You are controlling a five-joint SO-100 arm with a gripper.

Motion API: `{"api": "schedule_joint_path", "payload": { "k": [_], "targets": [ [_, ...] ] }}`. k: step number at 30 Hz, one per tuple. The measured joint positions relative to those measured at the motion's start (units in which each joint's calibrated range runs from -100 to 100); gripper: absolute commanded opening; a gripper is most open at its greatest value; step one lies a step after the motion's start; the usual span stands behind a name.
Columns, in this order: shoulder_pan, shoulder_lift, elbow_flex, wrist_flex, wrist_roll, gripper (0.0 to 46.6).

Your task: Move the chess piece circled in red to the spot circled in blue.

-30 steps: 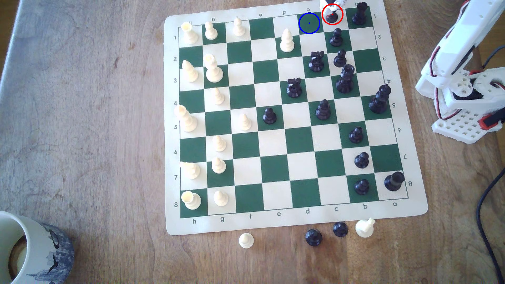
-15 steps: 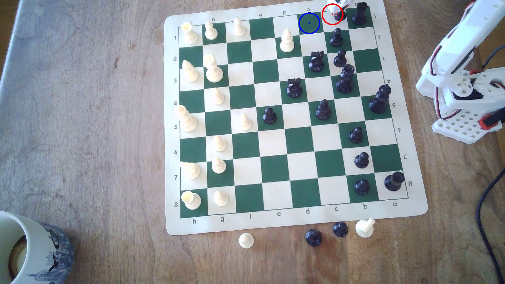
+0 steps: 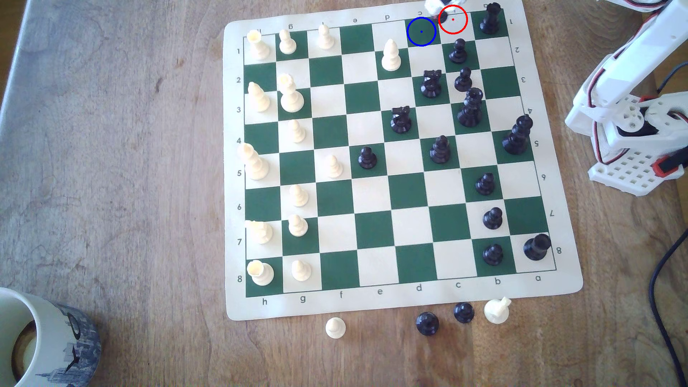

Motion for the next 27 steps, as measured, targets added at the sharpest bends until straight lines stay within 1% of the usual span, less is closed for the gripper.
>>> {"api": "schedule_joint_path", "payload": {
  "k": [9,18,27],
  "targets": [
    [-0.8,4.8,-0.8,-3.3,-0.2,0.3],
    [-2.1,7.1,-0.8,-5.2,-0.2,0.3],
    [-2.1,8.6,-0.8,-5.7,-0.2,0.3]
  ]
}}
